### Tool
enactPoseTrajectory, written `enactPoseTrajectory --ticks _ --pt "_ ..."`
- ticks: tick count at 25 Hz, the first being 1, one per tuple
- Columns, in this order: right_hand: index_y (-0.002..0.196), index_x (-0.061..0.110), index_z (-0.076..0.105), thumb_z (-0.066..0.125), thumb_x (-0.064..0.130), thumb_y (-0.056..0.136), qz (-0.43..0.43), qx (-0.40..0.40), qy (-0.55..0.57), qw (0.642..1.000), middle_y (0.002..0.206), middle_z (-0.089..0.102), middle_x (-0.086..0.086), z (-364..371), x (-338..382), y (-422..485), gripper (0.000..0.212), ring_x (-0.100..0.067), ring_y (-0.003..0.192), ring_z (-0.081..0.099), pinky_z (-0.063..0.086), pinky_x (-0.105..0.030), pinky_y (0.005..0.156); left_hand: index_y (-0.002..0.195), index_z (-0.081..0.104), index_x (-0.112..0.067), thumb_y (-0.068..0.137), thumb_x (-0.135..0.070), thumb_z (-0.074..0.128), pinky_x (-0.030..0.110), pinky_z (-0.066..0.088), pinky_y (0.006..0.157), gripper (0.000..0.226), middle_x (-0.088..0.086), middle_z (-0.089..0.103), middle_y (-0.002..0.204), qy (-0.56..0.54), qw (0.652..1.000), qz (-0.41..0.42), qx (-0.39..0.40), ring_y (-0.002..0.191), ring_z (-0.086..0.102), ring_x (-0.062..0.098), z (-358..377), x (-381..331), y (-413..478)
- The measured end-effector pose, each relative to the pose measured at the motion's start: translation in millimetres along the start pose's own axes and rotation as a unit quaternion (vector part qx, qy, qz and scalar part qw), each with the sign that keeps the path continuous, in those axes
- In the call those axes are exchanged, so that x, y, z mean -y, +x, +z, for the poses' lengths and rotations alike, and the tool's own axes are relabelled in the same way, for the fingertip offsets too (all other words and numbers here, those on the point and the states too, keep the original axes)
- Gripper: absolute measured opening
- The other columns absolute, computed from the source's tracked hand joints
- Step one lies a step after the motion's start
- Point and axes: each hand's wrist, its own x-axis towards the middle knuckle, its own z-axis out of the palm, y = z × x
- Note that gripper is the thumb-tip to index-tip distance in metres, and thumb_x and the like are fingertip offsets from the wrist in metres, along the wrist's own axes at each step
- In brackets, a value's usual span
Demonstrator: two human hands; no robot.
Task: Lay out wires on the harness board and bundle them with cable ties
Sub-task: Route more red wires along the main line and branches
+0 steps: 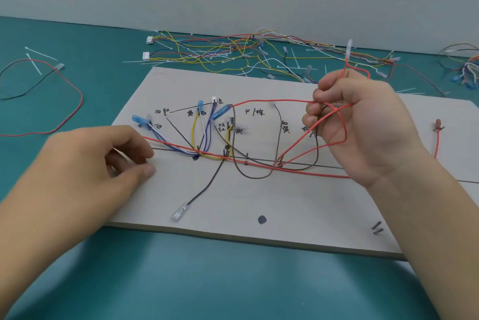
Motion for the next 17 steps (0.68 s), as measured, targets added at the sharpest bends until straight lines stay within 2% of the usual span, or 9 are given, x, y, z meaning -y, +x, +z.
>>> enactPoseTrajectory --ticks 3,5,7,9,11,12,14,17 --pt "0.079 0.009 0.056 0.046 -0.010 0.082 -0.005 0.009 0.000 1.000 0.067 0.051 -0.006 2 0 -2 0.022 -0.019 0.054 0.053 0.048 -0.031 0.053 0.105 0.069 -0.051 0.066 -0.067 0.070 0.020 0.054 0.049 0.042 -0.036 0.068 0.083 0.023 0.998 -0.030 -0.060 0.057 0.061 -0.009 0 20 7" --pt "0.079 0.009 0.056 0.046 -0.011 0.082 -0.007 0.005 0.001 1.000 0.067 0.051 -0.006 2 1 -3 0.022 -0.019 0.054 0.053 0.048 -0.031 0.053 0.096 0.069 -0.054 0.070 -0.066 0.067 0.019 0.052 0.053 0.029 -0.034 0.067 0.086 0.067 0.995 -0.005 -0.068 0.062 0.060 -0.008 -3 23 8" --pt "0.080 0.009 0.055 0.045 -0.011 0.083 -0.009 0.004 0.005 1.000 0.067 0.051 -0.005 1 2 -3 0.022 -0.020 0.055 0.053 0.047 -0.031 0.054 0.088 0.065 -0.052 0.075 -0.052 0.066 0.017 0.045 0.058 0.013 -0.025 0.065 0.093 0.086 0.994 0.028 -0.060 0.070 0.058 -0.004 1 15 6" --pt "0.081 0.009 0.055 0.046 -0.011 0.083 -0.007 0.006 0.011 1.000 0.066 0.051 -0.005 2 4 -4 0.022 -0.020 0.055 0.053 0.048 -0.031 0.054 0.085 0.063 -0.049 0.076 -0.040 0.065 0.028 0.047 0.059 0.012 -0.020 0.063 0.093 0.065 0.995 0.039 -0.071 0.073 0.057 -0.002 8 0 1" --pt "0.081 0.009 0.056 0.046 -0.011 0.082 -0.007 0.016 0.012 1.000 0.066 0.052 -0.005 4 5 -7 0.022 -0.021 0.055 0.054 0.048 -0.030 0.054 0.083 0.061 -0.044 0.076 -0.028 0.072 0.031 0.047 0.057 0.020 -0.019 0.061 0.092 0.050 0.993 0.031 -0.102 0.073 0.056 0.000 13 -10 -4" --pt "0.080 0.009 0.056 0.047 -0.011 0.081 -0.007 0.024 0.011 1.000 0.067 0.052 -0.006 5 4 -9 0.022 -0.021 0.055 0.054 0.048 -0.030 0.054 0.083 0.061 -0.041 0.075 -0.019 0.077 0.027 0.047 0.060 0.028 -0.018 0.061 0.092 0.038 0.993 0.021 -0.109 0.073 0.056 0.001 13 -15 -6" --pt "0.079 0.010 0.057 0.047 -0.010 0.081 -0.005 0.040 0.005 0.999 0.068 0.052 -0.005 7 4 -12 0.023 -0.020 0.055 0.055 0.049 -0.030 0.054 0.083 0.063 -0.037 0.073 -0.005 0.083 0.011 0.040 0.058 0.039 -0.021 0.062 0.090 0.009 0.994 0.007 -0.110 0.069 0.055 0.000 13 -22 -6" --pt "0.078 0.011 0.057 0.047 -0.011 0.080 -0.005 0.062 0.004 0.998 0.069 0.051 -0.006 10 4 -16 0.024 -0.021 0.055 0.054 0.050 -0.030 0.054 0.068 0.065 -0.032 0.072 0.001 0.084 0.003 0.037 0.058 0.039 -0.022 0.064 0.085 -0.035 0.995 0.008 -0.095 0.065 0.055 -0.001 17 -46 -10"
